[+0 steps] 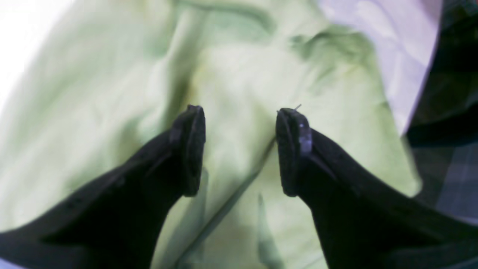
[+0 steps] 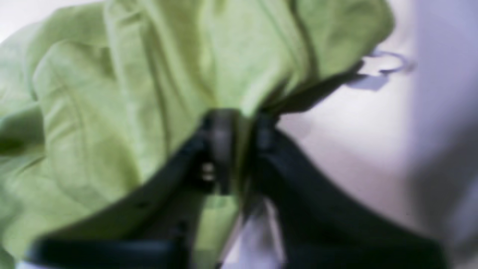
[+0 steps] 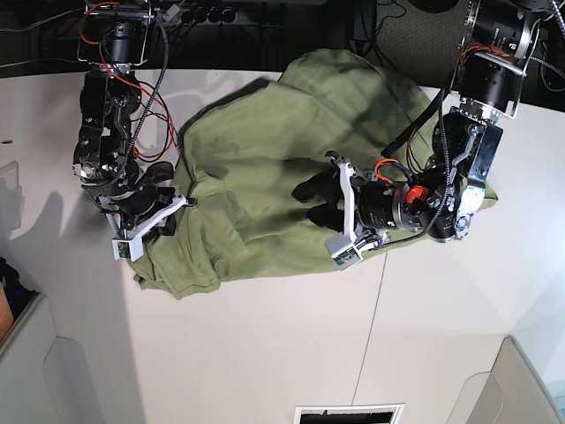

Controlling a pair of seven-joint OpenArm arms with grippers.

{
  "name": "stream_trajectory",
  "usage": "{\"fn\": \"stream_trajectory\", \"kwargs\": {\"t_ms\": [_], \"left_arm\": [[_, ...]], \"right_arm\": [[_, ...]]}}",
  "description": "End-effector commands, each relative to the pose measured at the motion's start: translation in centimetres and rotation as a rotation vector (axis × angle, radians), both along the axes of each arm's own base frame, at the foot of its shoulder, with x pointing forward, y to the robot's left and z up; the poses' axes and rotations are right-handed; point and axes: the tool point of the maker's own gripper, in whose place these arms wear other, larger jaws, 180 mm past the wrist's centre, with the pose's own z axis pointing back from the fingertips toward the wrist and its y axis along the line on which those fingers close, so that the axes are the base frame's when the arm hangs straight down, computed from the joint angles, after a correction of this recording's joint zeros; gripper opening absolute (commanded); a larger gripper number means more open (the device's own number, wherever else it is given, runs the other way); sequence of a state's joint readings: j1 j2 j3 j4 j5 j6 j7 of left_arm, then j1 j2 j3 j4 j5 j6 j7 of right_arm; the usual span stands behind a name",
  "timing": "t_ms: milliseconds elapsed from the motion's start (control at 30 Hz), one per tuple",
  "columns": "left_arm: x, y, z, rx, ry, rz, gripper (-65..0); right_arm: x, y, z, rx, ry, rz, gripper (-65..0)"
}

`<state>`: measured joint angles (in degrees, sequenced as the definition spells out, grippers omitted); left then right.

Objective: Layout the t-shirt on the table in an organized manner, then fold the t-shirt properly
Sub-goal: 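Pull the shirt apart with both grippers to flatten it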

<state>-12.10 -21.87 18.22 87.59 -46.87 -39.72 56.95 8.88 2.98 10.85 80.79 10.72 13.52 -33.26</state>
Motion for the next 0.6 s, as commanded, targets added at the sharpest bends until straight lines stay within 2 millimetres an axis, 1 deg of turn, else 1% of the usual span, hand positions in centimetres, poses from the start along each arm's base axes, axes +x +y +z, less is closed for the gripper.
{"fn": "stream_trajectory", "kwargs": {"t_ms": [0,67,133,200,300,367,433,500,567], "left_arm": [[1.3,0.5,0.9,-0.027,-0.028,0.029,-31.9],[2.0,2.2,-0.5,-0.012,-0.006,0.082,-31.9],[2.7,4.1,-1.9,0.027,-0.003,0.127,-31.9],[3.3,5.9,-3.1,0.06,0.005,0.166,-31.9],[3.9,7.5,-4.1,0.07,0.038,0.211,-31.9],[4.5,8.1,-4.5,0.073,0.055,0.235,-31.9],[5.1,8.7,-4.7,0.072,0.063,0.258,-31.9],[5.4,9.1,-4.8,0.075,0.071,0.27,-31.9],[5.5,8.9,-4.8,0.07,0.072,0.269,-31.9]], "right_arm": [[1.2,-0.1,1.8,-0.004,-0.061,0.01,-65.0],[1.1,-0.1,1.9,-0.022,-0.054,0.031,-65.0],[1.0,-0.6,2.6,-0.04,-0.055,0.023,-65.0],[0.7,-2.0,3.8,-0.062,-0.08,-0.007,-65.0],[-0.5,-5.1,6.2,-0.096,-0.144,-0.081,-65.0],[-1.8,-7.3,7.5,-0.118,-0.174,-0.132,-65.0],[-3.6,-9.0,8.2,-0.123,-0.175,-0.178,-65.0],[-5.7,-10.2,8.0,-0.109,-0.14,-0.216,-65.0],[-7.7,-10.7,7.1,-0.086,-0.094,-0.218,-65.0]]}}
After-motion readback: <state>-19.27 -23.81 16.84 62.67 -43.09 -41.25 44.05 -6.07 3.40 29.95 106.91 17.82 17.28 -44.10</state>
